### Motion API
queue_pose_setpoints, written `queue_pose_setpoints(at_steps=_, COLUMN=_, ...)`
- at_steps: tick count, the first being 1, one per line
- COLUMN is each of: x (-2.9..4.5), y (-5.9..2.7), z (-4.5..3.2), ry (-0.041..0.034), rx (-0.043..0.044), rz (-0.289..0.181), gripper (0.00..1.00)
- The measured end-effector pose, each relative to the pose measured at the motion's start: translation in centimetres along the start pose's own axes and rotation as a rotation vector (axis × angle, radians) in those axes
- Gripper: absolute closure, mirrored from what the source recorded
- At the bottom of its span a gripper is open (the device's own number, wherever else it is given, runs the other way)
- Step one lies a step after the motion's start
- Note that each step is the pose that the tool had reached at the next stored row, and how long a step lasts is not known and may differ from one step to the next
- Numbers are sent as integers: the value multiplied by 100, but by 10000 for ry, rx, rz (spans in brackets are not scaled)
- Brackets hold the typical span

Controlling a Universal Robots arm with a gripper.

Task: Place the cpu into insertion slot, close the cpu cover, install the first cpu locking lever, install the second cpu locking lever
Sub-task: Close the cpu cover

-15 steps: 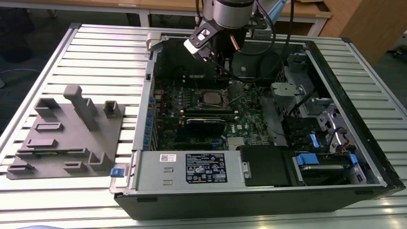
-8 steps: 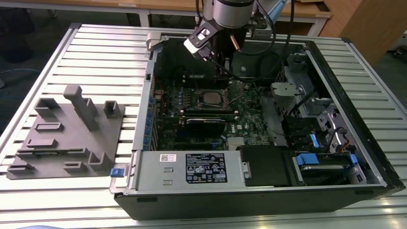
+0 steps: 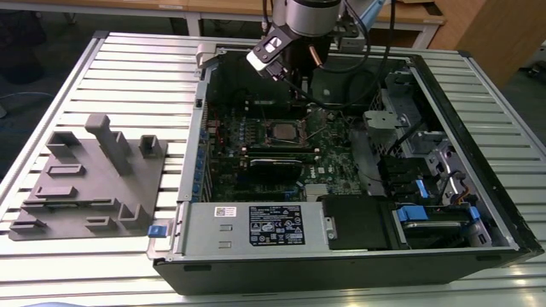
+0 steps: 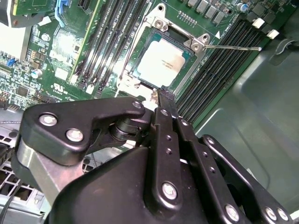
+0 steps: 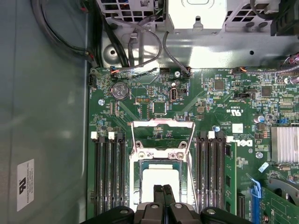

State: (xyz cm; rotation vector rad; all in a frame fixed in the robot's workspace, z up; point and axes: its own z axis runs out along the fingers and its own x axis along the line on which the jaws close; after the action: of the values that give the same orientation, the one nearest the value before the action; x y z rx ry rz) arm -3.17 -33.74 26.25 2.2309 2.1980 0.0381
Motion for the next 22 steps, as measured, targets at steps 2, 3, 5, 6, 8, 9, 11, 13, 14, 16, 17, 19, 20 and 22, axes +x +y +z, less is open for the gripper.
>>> queue_pose_setpoints(at_steps=2, x=0, y=0, z=-6, ry=0, rx=0, rz=-1, gripper=89)
queue_pose_setpoints(at_steps=3, x=0, y=0, z=-10, ry=0, rx=0, rz=0, gripper=89)
queue_pose_setpoints(at_steps=5, x=0, y=0, z=-14, ry=2, rx=-1, rz=0, gripper=89)
queue_pose_setpoints(at_steps=6, x=0, y=1, z=-18, ry=0, rx=-1, rz=0, gripper=89)
queue_pose_setpoints(at_steps=8, x=0, y=4, z=-21, ry=0, rx=1, rz=-2, gripper=89)
queue_pose_setpoints(at_steps=9, x=0, y=6, z=-22, ry=-1, rx=1, rz=-1, gripper=89)
queue_pose_setpoints(at_steps=11, x=0, y=12, z=-22, ry=-1, rx=0, rz=0, gripper=89)
queue_pose_setpoints(at_steps=13, x=0, y=20, z=-21, ry=0, rx=0, rz=-1, gripper=89)
queue_pose_setpoints(at_steps=14, x=0, y=24, z=-21, ry=-1, rx=0, rz=-1, gripper=89)
queue_pose_setpoints(at_steps=16, x=1, y=30, z=-21, ry=0, rx=0, rz=0, gripper=89)
queue_pose_setpoints(at_steps=17, x=1, y=32, z=-21, ry=0, rx=0, rz=0, gripper=89)
queue_pose_setpoints(at_steps=19, x=1, y=56, z=-20, ry=0, rx=0, rz=0, gripper=89)
queue_pose_setpoints(at_steps=20, x=1, y=56, z=-20, ry=0, rx=0, rz=0, gripper=89)
queue_pose_setpoints(at_steps=22, x=1, y=56, z=-20, ry=-1, rx=0, rz=0, gripper=89)
